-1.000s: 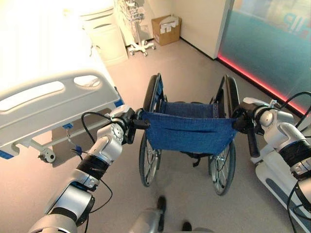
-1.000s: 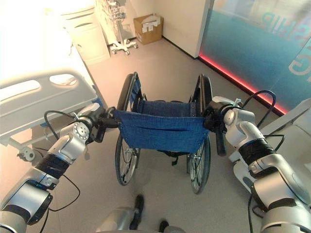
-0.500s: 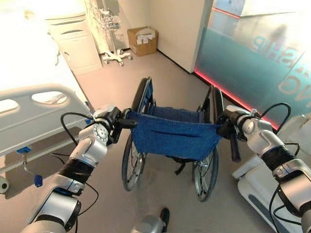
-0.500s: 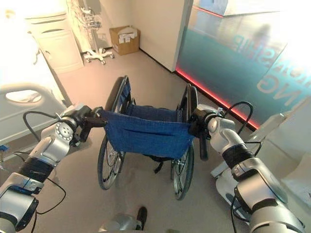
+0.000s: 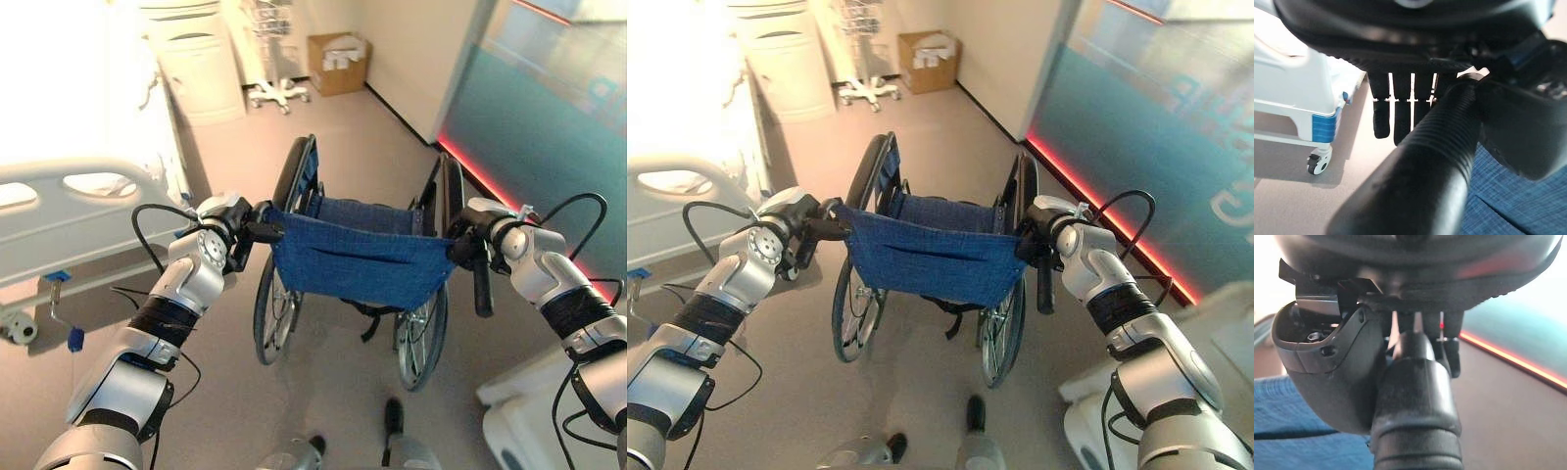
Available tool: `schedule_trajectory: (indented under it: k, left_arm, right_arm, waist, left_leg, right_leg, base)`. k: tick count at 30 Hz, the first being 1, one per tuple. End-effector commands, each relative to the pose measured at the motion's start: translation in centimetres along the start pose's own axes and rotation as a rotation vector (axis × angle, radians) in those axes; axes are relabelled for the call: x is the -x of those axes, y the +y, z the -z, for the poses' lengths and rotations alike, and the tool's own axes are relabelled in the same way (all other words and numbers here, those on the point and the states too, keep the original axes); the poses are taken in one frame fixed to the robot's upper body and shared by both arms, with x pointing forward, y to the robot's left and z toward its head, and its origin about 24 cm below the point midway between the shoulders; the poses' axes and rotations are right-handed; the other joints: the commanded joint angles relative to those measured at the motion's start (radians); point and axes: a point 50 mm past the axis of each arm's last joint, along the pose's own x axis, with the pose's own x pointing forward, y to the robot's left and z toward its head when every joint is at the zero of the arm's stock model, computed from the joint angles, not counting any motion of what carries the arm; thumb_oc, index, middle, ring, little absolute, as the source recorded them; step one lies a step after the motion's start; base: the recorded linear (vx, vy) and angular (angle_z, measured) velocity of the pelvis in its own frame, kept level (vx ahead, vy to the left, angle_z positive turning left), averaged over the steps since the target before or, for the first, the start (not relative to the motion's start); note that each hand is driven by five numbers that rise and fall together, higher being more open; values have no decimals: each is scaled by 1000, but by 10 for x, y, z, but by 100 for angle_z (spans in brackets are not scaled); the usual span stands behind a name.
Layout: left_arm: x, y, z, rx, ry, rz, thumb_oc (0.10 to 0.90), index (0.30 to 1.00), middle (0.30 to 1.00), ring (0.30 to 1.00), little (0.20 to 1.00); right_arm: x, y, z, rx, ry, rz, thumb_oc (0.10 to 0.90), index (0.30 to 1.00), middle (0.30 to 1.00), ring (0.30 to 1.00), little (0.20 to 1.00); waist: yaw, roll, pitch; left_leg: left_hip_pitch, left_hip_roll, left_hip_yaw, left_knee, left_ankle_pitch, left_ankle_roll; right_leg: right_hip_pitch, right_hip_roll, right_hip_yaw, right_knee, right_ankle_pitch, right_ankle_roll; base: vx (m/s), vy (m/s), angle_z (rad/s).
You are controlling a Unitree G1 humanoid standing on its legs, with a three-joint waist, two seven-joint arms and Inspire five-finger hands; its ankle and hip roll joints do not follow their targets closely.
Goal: Push the wheelchair next to the bed
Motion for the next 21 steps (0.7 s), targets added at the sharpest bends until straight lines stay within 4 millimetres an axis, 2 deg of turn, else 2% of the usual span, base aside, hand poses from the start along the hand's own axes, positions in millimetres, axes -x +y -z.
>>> schedule_trajectory:
  k: [1,2,3,4,5,7,9,11,14,15,16,18,19,20,21]
  left_arm:
    - [28,-125,53,61,74,472,400,300,300,300,300]
    - [27,-124,51,74,78,464,400,300,300,300,300]
    - [26,-123,44,85,69,452,400,300,300,300,300]
    - [26,-122,40,90,60,447,400,300,300,300,300]
    - [26,-122,39,91,59,446,400,300,300,300,300]
    - [25,-122,31,103,36,441,400,300,300,300,300]
    - [24,-123,27,114,22,436,400,300,300,300,300]
    - [23,-127,21,128,-6,427,400,300,300,300,300]
    - [22,-130,18,133,-5,413,400,300,300,300,300]
    - [21,-129,17,134,-11,402,400,300,300,300,300]
    - [20,-127,15,134,-15,390,400,300,300,300,300]
    - [18,-123,14,133,-14,368,400,300,300,300,300]
    - [17,-119,15,144,-9,352,400,300,300,300,300]
    - [15,-113,18,156,-3,334,400,300,300,300,300]
    - [15,-110,21,160,4,325,400,300,300,300,300]
  right_arm:
    - [28,-53,-32,513,-145,136,400,300,300,300,300]
    - [29,-54,-36,528,-159,140,400,300,300,300,300]
    - [31,-58,-36,540,-161,152,400,300,300,300,300]
    - [32,-59,-35,543,-158,160,400,300,300,300,300]
    - [32,-59,-34,542,-156,161,400,300,300,300,300]
    - [34,-61,-25,534,-130,166,400,300,300,300,300]
    - [35,-60,-19,523,-110,164,400,300,300,300,300]
    - [35,-58,-4,453,-58,135,400,300,300,300,300]
    - [32,-53,3,388,-44,129,400,300,300,300,300]
    - [30,-50,4,353,-37,127,400,300,300,300,300]
    - [24,-43,3,307,-35,130,400,300,300,300,300]
    - [19,-36,2,296,-33,137,400,300,300,300,300]
    - [15,-30,1,296,-35,144,400,300,300,300,300]
    - [12,-24,-2,299,-41,163,400,300,300,300,300]
    - [10,-22,-4,305,-48,171,400,300,300,300,300]
  waist:
    - [70,-37,-15]
    - [73,-43,-6]
    - [64,-39,4]
    - [58,-38,9]
    - [56,-38,10]
    - [33,-27,7]
    - [15,-22,-1]
    - [-32,-14,-28]
    - [-45,-10,-45]
    - [-39,-12,-47]
    - [-8,-20,-28]
    - [18,-19,-6]
    - [41,-12,17]
    - [76,10,40]
    - [98,24,46]
  left_leg:
    - [96,177,144,-54,113,-70]
    - [89,211,171,-59,165,-82]
    - [77,247,196,-73,234,-88]
    - [65,263,218,-80,265,-90]
    - [64,265,220,-83,268,-91]
    - [57,290,278,-103,305,-95]
    - [69,304,310,-111,320,-101]
    - [107,350,395,-99,388,-121]
    - [115,344,404,-41,423,-128]
    - [98,320,397,-15,424,-122]
    - [26,228,362,44,371,-91]
    - [-76,160,395,61,370,-82]
    - [-140,107,432,60,351,-80]
    - [-225,43,478,11,361,-81]
    - [-272,18,490,-25,387,-83]
  right_leg:
    - [-164,-14,16,155,66,22]
    - [-160,-25,-25,170,54,15]
    - [-146,-6,-48,184,24,-8]
    - [-135,2,-71,186,9,-18]
    - [-133,3,-75,187,7,-20]
    - [-105,30,-115,190,-27,-46]
    - [-100,39,-133,191,-36,-55]
    - [-96,57,-164,183,-41,-76]
    - [-82,73,-181,175,-53,-97]
    - [-65,78,-182,169,-58,-105]
    - [-19,92,-164,155,-70,-112]
    - [37,108,-158,133,-76,-114]
    - [81,122,-155,118,-82,-110]
    - [141,157,-139,102,-87,-105]
    - [175,181,-125,93,-93,-104]
  base:
    - [187,-237,107]
    - [232,-317,53]
    - [293,-414,71]
    - [213,-309,71]
    - [240,-331,72]
    - [252,-316,52]
    - [172,-191,47]
    - [255,-236,63]
    - [210,-199,66]
    - [379,-376,44]
    - [387,-364,32]
    - [366,-257,39]
    - [523,-243,2]
    - [576,-225,-40]
    - [561,-168,-46]
